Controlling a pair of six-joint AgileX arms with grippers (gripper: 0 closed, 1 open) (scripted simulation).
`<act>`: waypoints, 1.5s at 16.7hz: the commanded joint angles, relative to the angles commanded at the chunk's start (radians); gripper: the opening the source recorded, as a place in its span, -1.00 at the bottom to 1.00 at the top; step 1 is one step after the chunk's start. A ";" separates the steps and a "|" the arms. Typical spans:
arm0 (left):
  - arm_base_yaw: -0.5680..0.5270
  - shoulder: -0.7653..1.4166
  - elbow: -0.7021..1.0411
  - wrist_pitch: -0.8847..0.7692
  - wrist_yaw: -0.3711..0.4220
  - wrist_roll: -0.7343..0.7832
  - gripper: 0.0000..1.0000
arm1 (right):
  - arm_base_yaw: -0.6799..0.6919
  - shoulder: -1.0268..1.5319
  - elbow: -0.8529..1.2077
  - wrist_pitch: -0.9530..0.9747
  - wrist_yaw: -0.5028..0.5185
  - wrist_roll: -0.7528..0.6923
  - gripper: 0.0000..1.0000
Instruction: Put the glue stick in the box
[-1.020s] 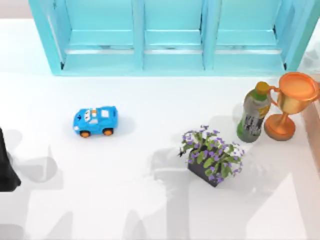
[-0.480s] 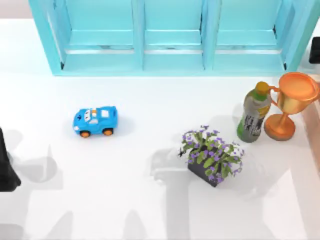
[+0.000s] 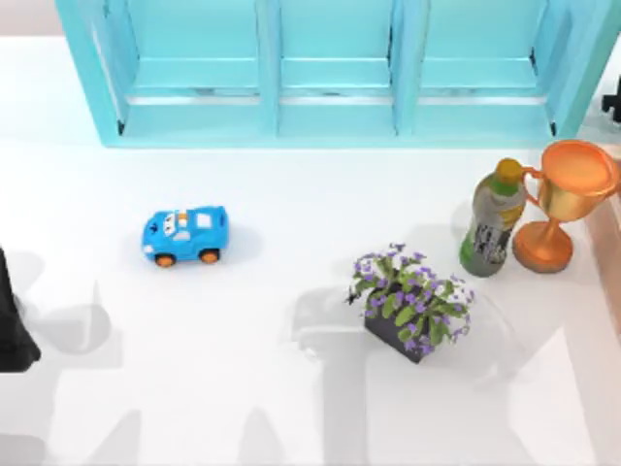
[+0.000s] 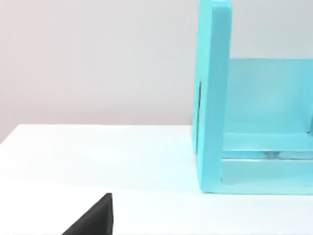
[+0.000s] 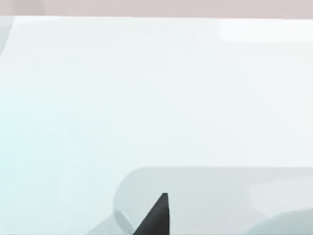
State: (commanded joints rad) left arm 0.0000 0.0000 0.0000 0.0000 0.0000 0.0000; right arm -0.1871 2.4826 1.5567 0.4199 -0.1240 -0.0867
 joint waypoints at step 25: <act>0.000 0.000 0.000 0.000 0.000 0.000 1.00 | -0.091 -0.202 0.078 -0.282 0.047 0.065 -1.00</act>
State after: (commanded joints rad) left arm 0.0000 0.0000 0.0000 0.0000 0.0000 0.0000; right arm -0.2785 2.2807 1.6343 0.1379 -0.0768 -0.0214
